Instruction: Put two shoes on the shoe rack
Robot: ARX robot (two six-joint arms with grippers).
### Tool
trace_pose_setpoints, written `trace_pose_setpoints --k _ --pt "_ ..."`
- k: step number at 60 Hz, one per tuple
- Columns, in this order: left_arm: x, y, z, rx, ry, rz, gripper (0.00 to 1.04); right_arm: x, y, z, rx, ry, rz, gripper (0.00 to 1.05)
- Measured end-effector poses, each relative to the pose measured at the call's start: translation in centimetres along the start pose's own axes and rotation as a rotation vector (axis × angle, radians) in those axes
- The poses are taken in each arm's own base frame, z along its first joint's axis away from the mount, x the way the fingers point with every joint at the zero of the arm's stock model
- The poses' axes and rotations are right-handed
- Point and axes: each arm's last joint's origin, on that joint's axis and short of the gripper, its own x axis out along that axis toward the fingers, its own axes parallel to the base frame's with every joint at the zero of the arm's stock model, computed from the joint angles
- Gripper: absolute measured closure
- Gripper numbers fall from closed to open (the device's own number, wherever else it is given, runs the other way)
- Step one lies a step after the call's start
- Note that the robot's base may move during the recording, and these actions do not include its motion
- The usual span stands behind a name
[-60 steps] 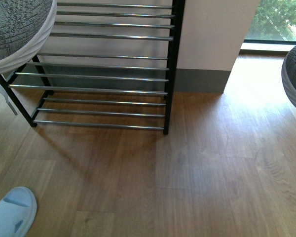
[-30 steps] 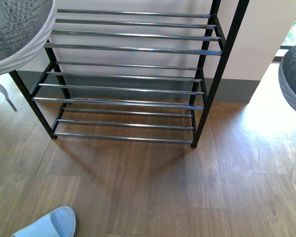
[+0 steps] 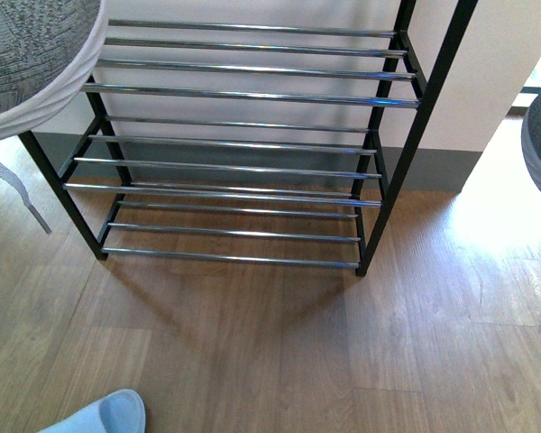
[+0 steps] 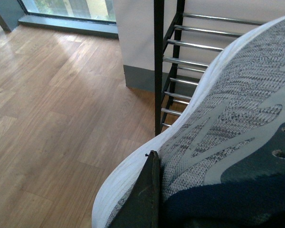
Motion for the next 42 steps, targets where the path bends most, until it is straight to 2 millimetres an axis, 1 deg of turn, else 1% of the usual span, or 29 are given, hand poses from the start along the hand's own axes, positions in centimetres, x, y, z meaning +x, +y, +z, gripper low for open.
trace_pose_setpoints --k 42 --pt "0.02 0.01 -0.03 0.001 0.001 0.004 1.03 0.01 0.04 -0.03 0.000 0.003 0.008 1.03"
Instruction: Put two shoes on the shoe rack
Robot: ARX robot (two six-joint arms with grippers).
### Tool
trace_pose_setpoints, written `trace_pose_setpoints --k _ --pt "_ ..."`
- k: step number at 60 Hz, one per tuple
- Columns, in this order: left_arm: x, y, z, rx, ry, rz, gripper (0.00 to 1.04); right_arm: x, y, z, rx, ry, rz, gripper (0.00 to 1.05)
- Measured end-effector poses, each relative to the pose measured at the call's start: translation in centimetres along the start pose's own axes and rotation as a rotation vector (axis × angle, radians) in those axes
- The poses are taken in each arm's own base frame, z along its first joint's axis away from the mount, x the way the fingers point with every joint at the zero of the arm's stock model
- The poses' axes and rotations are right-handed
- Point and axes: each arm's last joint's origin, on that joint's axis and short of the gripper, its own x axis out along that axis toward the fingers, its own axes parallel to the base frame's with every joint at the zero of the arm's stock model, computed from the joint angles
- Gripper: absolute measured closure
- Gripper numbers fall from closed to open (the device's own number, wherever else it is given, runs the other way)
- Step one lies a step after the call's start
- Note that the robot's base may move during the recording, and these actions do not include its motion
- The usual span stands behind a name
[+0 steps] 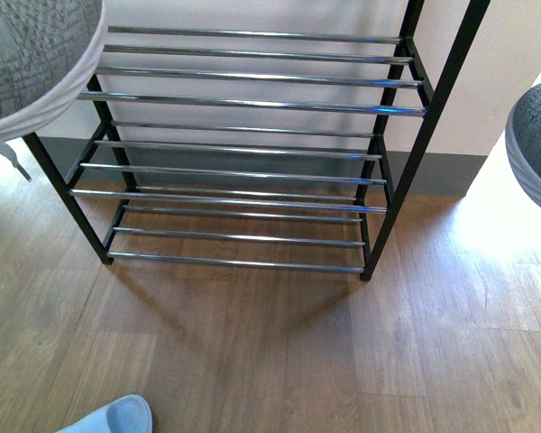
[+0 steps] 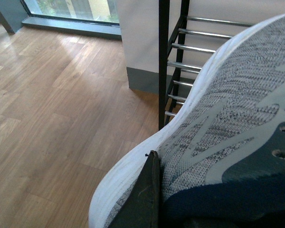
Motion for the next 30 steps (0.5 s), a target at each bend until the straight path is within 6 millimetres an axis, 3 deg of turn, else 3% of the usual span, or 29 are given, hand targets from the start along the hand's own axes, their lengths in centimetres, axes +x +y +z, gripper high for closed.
trace_pose_setpoints --k 30 --pt "0.00 0.00 0.00 0.000 -0.001 0.001 1.03 0.00 0.00 0.01 0.000 -0.001 -0.002 1.03"
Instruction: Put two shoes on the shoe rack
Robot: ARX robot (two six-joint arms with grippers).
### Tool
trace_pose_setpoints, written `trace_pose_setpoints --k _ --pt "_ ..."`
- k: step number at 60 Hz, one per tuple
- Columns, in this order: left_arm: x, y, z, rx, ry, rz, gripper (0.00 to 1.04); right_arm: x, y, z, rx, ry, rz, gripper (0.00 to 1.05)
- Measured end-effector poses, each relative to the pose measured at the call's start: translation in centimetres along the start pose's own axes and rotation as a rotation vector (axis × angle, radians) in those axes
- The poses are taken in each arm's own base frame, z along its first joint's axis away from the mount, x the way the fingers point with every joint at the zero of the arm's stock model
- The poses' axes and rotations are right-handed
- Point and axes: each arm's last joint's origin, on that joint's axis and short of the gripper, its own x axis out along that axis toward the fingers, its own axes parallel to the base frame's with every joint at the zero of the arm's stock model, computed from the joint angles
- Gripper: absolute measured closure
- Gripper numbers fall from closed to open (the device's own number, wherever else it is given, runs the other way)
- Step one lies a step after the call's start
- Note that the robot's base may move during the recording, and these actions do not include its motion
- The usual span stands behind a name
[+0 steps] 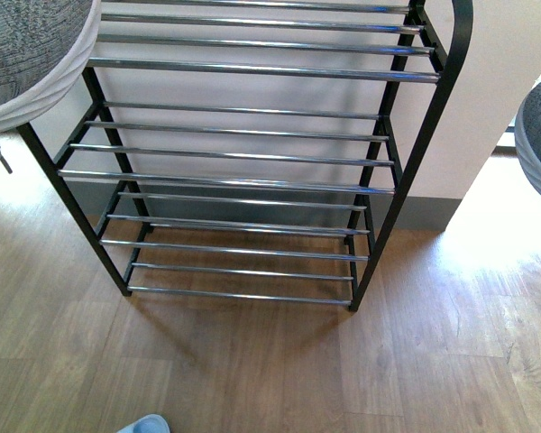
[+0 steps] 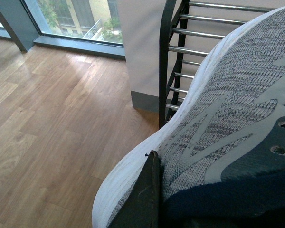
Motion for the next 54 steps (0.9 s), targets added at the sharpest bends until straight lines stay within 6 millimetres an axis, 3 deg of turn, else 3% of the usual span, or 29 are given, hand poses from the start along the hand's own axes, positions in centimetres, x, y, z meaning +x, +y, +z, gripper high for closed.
trace_pose_setpoints --k 49,54 --pt "0.00 0.00 0.00 0.000 0.000 -0.001 1.03 0.00 0.01 0.02 -0.001 -0.002 0.003 1.03" --pt "0.00 0.01 0.00 0.000 0.000 0.000 1.03 0.01 0.07 -0.28 -0.112 -0.119 0.105 1.03"
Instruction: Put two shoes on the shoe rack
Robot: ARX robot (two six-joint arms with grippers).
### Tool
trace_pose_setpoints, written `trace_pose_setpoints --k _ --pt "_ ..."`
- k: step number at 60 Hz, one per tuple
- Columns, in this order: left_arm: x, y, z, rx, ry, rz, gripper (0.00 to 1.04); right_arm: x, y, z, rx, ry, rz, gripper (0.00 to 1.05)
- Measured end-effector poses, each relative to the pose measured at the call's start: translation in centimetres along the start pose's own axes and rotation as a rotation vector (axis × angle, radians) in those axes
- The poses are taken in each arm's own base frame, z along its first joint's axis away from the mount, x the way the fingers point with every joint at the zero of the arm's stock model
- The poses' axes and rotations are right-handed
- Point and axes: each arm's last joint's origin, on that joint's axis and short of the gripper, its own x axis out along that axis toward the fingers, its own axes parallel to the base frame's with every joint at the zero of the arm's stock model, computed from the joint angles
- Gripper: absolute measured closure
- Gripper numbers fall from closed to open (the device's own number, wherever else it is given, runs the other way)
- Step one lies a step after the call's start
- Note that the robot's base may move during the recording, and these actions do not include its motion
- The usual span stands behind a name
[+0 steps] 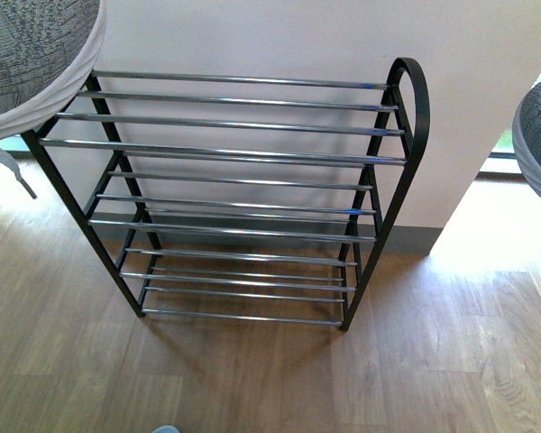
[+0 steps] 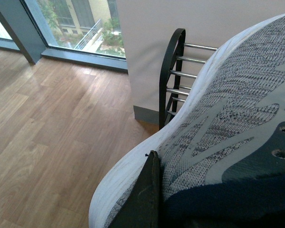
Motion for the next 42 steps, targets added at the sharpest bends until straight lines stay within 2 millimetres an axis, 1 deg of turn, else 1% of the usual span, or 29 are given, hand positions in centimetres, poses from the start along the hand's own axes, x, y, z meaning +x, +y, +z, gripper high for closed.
trace_pose_setpoints --k 4,7,12,18,24,25,29,36,42 --pt "0.0 0.0 0.0 0.000 0.000 0.000 1.03 -0.1 0.4 0.7 -0.068 -0.068 0.047 1.03" --pt "0.0 0.0 0.0 0.000 0.000 -0.001 1.03 -0.1 0.9 1.7 -0.088 -0.097 0.068 1.03" --pt "0.0 0.0 0.0 0.000 0.000 -0.002 1.03 0.2 1.8 3.0 -0.096 -0.100 0.085 1.03" --pt "0.0 0.0 0.0 0.000 0.000 0.000 1.03 0.9 3.4 4.5 -0.081 -0.079 0.108 1.03" --pt "0.0 0.0 0.0 0.000 0.000 -0.001 1.03 2.7 6.4 7.2 -0.057 -0.045 0.128 1.03" --pt "0.0 0.0 0.0 0.000 0.000 -0.001 1.03 3.2 7.3 7.8 -0.044 -0.035 0.135 1.03" --pt "0.0 0.0 0.0 0.000 0.000 -0.001 1.03 4.6 9.5 9.4 -0.007 -0.001 0.153 1.03" --pt "0.0 0.0 0.0 0.000 0.000 0.000 1.03 6.6 12.4 10.8 0.049 0.048 0.170 1.03" --pt "0.0 0.0 0.0 0.000 0.000 0.000 1.03 7.9 14.4 11.3 0.084 0.083 0.176 1.03"
